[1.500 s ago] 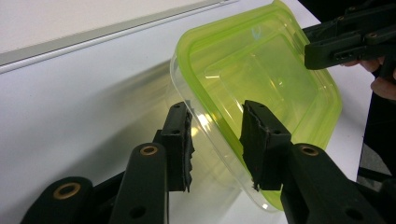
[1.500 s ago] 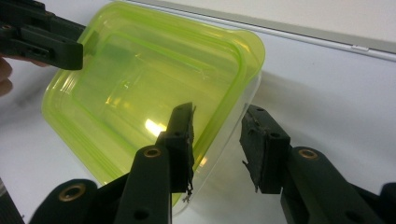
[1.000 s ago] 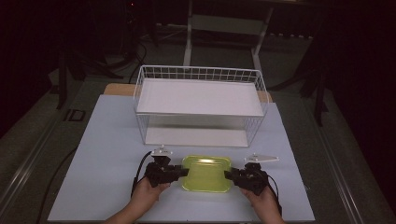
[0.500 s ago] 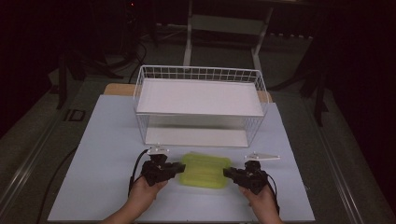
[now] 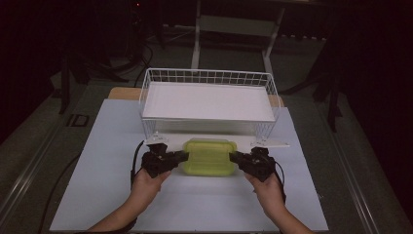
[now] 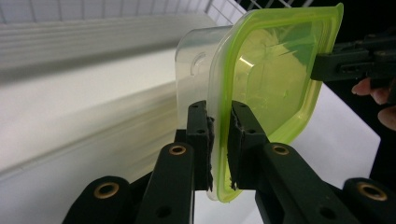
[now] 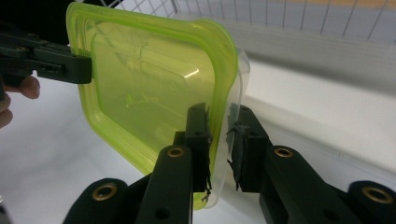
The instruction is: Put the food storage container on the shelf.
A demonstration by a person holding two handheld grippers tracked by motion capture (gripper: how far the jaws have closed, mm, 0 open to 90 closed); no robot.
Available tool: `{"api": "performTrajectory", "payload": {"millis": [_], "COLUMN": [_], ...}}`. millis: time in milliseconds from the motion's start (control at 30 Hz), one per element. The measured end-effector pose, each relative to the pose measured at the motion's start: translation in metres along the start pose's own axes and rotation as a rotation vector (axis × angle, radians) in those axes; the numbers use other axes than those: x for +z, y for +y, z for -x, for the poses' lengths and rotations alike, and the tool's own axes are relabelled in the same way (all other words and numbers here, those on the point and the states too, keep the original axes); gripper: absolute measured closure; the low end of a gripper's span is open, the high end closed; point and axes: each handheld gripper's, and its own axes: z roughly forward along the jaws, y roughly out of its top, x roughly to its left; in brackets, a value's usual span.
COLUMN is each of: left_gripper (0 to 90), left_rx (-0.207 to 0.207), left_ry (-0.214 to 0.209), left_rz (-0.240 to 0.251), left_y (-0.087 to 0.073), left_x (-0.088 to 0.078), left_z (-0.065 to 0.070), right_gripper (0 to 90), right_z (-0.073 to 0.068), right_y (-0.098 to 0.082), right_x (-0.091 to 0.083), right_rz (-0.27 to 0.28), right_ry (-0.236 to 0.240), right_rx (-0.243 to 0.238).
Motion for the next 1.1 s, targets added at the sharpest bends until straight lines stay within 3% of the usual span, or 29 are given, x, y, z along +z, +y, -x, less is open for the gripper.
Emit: {"api": "performTrajectory", "payload": {"millis": [200,533,700,833,933,1100], "left_gripper": [81.0,80.8,80.7,80.7,80.7,80.4], "left_rx": [-0.012,-0.042,-0.054,-0.039,-0.053,-0.071], "left_ry": [0.021,0.042,0.056,0.067,0.058,0.048], "left_rz": [0.017,0.006,0.004,-0.006,0.001,0.023], "left_y": [0.004,-0.001,0.002,0.001,0.0,0.001], "left_x": [0.009,0.034,0.041,0.046,0.048,0.05], "left_z": [-0.015,-0.043,-0.049,-0.055,-0.057,-0.06], "right_gripper": [78.1,77.8,77.7,77.5,77.0,76.8], "right_z": [0.007,0.015,0.022,0.025,0.026,0.028], "right_y": [0.011,0.008,0.008,0.007,0.007,0.009], "right_x": [0.023,0.051,0.063,0.072,0.074,0.076], "right_rz": [0.008,-0.017,-0.019,-0.028,-0.027,-0.016], "right_ry": [-0.032,-0.085,-0.09,-0.111,-0.128,-0.123], "right_rx": [0.01,-0.008,0.02,0.006,-0.005,0.02]}}
